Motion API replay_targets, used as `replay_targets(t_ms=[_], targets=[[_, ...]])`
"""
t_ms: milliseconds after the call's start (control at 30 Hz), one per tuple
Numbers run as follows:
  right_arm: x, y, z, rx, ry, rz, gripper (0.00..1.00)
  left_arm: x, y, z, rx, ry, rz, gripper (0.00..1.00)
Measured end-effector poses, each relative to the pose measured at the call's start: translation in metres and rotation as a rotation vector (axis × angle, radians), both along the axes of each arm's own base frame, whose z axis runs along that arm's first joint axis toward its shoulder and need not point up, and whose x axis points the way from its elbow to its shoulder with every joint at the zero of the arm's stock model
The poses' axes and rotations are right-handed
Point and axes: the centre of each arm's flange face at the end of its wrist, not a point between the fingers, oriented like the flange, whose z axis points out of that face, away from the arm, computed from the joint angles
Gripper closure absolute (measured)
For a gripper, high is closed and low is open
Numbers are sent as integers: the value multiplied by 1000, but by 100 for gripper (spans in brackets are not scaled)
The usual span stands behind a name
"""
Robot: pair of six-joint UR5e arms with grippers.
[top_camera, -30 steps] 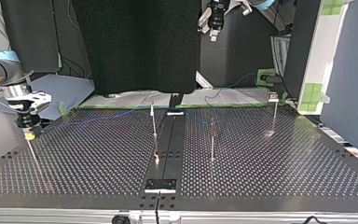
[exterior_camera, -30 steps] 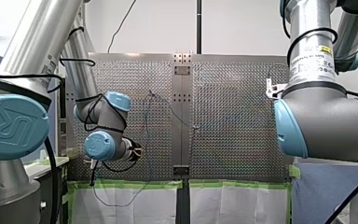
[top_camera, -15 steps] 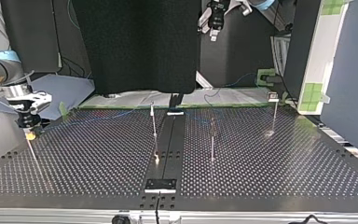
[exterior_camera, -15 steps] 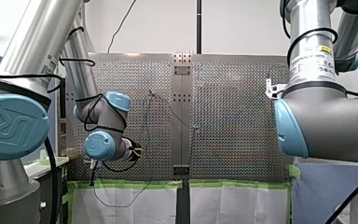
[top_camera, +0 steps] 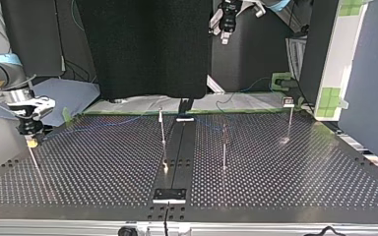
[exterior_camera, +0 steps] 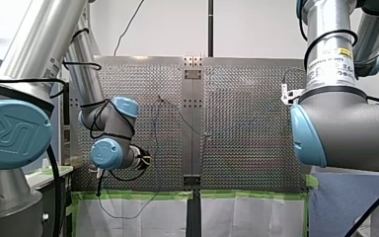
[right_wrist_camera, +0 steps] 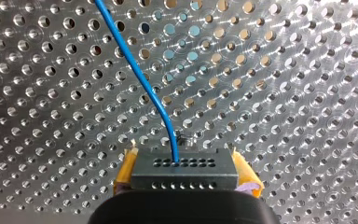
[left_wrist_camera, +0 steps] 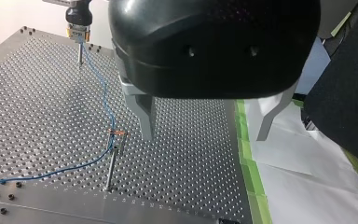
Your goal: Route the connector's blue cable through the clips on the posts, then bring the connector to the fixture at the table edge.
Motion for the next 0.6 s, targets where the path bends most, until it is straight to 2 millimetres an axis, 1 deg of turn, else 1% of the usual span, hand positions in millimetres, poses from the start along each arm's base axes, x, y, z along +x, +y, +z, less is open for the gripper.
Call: replay_targets(t_ms=[67, 100, 167, 200, 233, 267, 300, 367, 400, 433, 600], targets=[[0, 0, 0, -1, 2, 0, 24, 0, 0, 0, 0, 0, 0, 2], [0, 0, 0, -1, 3, 0, 24, 0, 0, 0, 0, 0, 0, 2], [0, -1, 0, -7, 4, 0, 18, 0, 0, 0, 0, 0, 1, 2], [0, -1, 1, -8, 4, 0, 18, 0, 0, 0, 0, -1, 1, 2], [0, -1, 1, -9, 5, 0, 15, 0, 0, 0, 0, -1, 1, 2], [0, -1, 1, -9, 5, 0, 10, 0, 0, 0, 0, -1, 1, 2], [0, -1, 1, -9, 5, 0, 10, 0, 0, 0, 0, -1, 1, 2], [0, -1, 1, -10, 5, 0, 4, 0, 0, 0, 0, 0, 1, 2], [0, -1, 0, -10, 5, 0, 4, 0, 0, 0, 0, 0, 0, 2], [0, -1, 0, -10, 5, 0, 2, 0, 0, 0, 0, 0, 0, 2], [0, -1, 0, -7, 6, 0, 2, 0, 0, 0, 0, 0, 0, 2]])
